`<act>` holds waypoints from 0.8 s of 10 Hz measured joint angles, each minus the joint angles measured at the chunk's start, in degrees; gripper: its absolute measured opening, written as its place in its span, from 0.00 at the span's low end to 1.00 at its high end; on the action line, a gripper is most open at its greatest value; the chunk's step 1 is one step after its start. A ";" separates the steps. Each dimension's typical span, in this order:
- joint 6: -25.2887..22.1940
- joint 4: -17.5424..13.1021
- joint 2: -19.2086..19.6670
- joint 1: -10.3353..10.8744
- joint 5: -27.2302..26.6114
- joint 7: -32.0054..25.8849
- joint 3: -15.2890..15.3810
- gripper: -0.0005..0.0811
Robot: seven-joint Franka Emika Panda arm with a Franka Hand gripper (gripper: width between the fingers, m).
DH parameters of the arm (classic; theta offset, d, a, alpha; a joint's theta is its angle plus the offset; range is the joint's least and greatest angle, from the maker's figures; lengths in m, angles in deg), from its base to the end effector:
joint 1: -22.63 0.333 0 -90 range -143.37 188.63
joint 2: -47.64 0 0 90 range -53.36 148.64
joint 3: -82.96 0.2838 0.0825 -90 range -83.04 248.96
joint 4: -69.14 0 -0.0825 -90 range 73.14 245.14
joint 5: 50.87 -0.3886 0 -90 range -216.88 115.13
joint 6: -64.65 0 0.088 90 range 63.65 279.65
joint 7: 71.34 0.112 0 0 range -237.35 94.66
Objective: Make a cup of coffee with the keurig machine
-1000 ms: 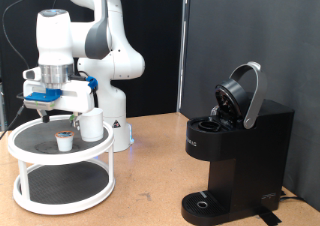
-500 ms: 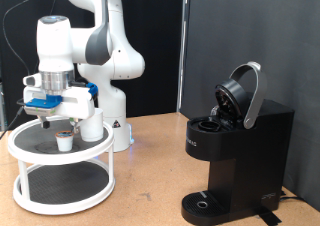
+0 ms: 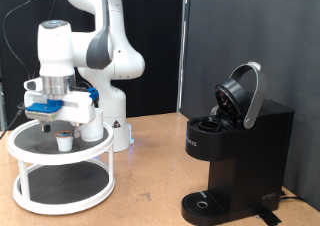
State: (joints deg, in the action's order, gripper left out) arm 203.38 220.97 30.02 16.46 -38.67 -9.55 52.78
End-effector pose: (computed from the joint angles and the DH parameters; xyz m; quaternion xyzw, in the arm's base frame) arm 0.3492 -0.2410 0.2954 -0.7182 0.6954 -0.0238 0.0102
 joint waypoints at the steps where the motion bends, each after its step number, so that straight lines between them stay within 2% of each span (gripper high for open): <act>1: 0.45 0.05 0.38 0.14 -0.14 -0.02 0.00 1.00; 7: 0.80 0.40 1.35 0.53 -1.08 -1.13 0.00 1.00; 8: 0.80 0.40 1.35 0.53 -1.11 -1.13 0.00 0.88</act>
State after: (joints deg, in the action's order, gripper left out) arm 204.18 221.38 31.37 16.99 -39.78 -10.68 52.78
